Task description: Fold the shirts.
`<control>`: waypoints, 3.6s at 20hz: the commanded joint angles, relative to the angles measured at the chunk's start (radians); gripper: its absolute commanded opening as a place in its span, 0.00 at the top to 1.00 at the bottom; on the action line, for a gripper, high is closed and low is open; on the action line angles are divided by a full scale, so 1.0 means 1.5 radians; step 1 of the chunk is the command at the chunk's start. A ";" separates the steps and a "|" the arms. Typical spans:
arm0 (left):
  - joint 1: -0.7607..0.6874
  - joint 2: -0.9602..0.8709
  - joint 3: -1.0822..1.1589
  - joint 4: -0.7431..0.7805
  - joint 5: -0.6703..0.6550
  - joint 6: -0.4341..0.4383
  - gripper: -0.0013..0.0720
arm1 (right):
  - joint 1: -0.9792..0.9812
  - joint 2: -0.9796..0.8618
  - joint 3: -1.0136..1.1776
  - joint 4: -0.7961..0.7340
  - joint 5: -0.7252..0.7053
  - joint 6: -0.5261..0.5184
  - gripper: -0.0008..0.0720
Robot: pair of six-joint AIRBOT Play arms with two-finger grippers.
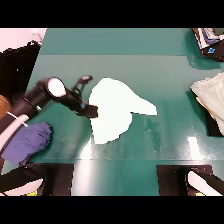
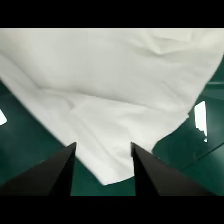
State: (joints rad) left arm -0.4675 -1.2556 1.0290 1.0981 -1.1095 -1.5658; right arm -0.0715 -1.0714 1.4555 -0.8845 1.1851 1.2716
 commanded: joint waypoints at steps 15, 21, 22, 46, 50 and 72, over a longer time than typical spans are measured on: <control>-0.112 -0.048 -0.088 -0.085 0.266 -0.103 0.96 | 0.001 -0.001 0.001 0.001 0.032 0.000 0.97; -0.017 -0.019 0.017 0.005 0.008 -0.024 0.95 | 0.001 -0.001 0.001 -0.006 0.037 0.000 0.97; 0.014 0.007 0.045 0.036 -0.031 -0.015 0.95 | 0.001 -0.003 0.001 -0.005 0.039 0.000 0.97; 0.201 0.181 0.133 0.241 -0.091 -0.016 0.95 | 0.328 -0.574 0.139 0.000 -0.013 -0.049 0.42; 0.201 0.181 0.133 0.241 -0.091 -0.016 0.95 | 0.343 -0.597 0.184 0.000 -0.003 -0.049 0.86; 0.201 0.282 0.663 -0.079 -0.173 -0.016 0.95 | -0.007 0.054 0.408 -0.006 0.040 -0.046 0.97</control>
State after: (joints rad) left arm -0.1673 -0.8341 1.9312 1.1240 -1.3651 -1.5890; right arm -0.0036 -1.1004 2.0647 -0.8898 1.2758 1.2026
